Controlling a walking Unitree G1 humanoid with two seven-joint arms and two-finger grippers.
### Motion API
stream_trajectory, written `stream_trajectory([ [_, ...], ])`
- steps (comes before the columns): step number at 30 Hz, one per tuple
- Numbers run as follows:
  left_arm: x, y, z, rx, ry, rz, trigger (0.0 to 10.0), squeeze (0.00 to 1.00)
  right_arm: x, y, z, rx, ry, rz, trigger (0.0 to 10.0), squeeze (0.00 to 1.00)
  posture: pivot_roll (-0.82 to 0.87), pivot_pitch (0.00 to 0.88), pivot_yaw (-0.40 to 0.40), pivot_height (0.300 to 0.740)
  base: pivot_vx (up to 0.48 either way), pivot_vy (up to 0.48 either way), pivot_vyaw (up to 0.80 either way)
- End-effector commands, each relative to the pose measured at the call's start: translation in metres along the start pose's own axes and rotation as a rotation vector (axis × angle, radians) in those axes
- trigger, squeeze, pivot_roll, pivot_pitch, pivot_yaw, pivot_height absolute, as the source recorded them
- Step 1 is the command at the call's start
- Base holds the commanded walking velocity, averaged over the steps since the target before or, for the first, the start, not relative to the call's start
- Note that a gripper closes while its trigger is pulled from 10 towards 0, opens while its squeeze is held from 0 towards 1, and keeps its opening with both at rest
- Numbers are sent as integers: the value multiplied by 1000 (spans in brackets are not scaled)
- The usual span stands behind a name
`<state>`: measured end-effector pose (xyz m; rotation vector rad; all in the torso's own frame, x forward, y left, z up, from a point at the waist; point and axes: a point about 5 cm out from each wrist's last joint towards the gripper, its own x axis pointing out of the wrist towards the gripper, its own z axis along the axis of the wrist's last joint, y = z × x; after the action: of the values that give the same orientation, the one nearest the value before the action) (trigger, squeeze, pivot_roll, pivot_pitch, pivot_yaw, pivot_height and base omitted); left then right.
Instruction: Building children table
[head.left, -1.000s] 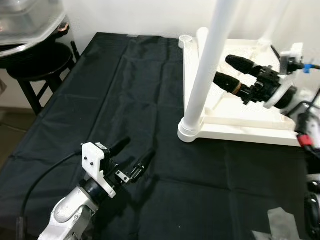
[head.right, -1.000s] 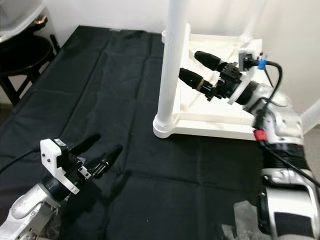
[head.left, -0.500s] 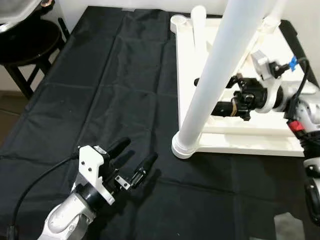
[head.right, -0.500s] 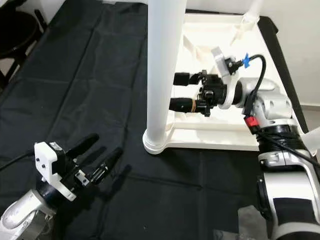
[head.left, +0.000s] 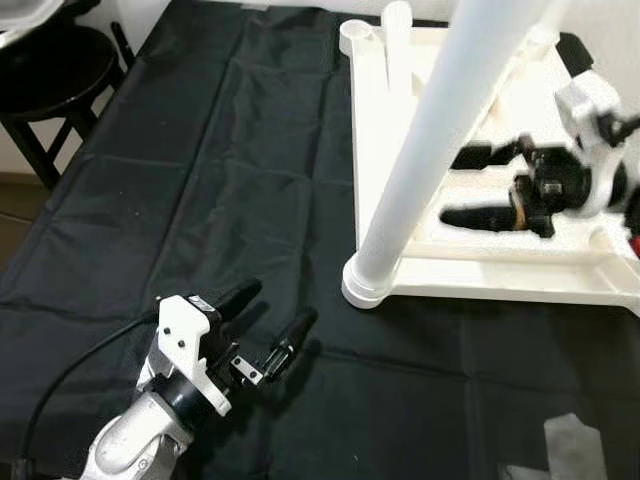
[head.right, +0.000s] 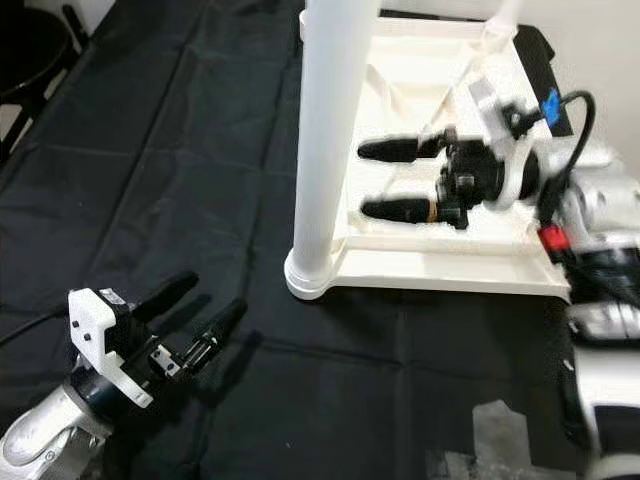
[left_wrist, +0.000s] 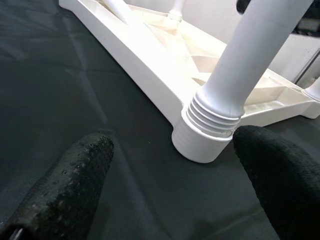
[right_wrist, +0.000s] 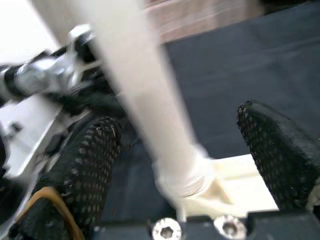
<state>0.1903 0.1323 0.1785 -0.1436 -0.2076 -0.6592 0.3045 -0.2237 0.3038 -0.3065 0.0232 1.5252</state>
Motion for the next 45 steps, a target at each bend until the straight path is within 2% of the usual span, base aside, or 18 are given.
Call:
stream_trajectory([
  [1,-3,1,-5,-2,26,9,10000,0,7,5,2,-19,2,62,10000,0,45,306,-52,740,0,0,0],
  [4,0,2,-5,4,20,14,10000,0,19,2,3,-106,-3,62,10000,0,44,299,-49,740,0,0,0],
  [7,1,3,-6,9,19,16,10000,0,26,1,2,-131,-2,54,10000,0,44,288,-52,740,0,0,0],
  [9,3,4,-7,15,15,20,10000,0,33,-4,4,-167,-17,5,10000,0,46,276,-56,740,0,0,0],
  [14,4,5,-7,20,12,24,10000,0,38,-9,8,-190,-30,-40,10000,0,47,272,-57,740,0,0,0],
  [20,7,6,-10,19,5,27,10000,0,58,-8,12,-204,-74,20,10000,0,38,258,-69,740,0,0,0],
  [23,8,6,-10,21,4,27,10000,0,64,-9,12,-204,-87,22,10000,0,40,257,-70,740,0,0,0],
  [24,8,6,-10,22,3,28,10000,0,66,-8,11,-201,-96,31,3765,0,40,253,-75,740,0,0,0],
  [25,8,6,-11,24,1,29,10000,0,70,-7,10,-195,-109,48,0,0,38,252,-75,740,0,0,0],
  [32,8,6,-12,24,-2,29,10000,0,72,-4,6,-185,-95,50,0,0,33,248,-76,740,0,0,0],
  [36,9,6,-13,23,-3,27,10000,0,68,-2,0,-175,-67,-8,0,0,22,241,-79,740,0,0,0],
  [40,11,7,-15,21,-5,26,10000,0,67,8,-6,-144,-61,-63,0,0,10,239,-83,740,0,0,0],
  [42,12,7,-15,19,-7,25,10000,0,68,14,-11,-119,-56,-103,0,0,-3,238,-83,740,0,0,0],
  [43,13,7,-16,17,-9,24,10000,0,68,23,-17,-81,-46,-178,0,0,-10,236,-84,740,0,0,0],
  [44,13,7,-16,16,-10,23,10000,0,67,25,-20,-69,-42,-210,0,0,-10,236,-84,740,0,0,0],
  [45,14,7,-17,16,-10,22,10000,0,66,25,-25,-23,-32,-311,0,0,-19,232,-91,740,0,0,0],
])
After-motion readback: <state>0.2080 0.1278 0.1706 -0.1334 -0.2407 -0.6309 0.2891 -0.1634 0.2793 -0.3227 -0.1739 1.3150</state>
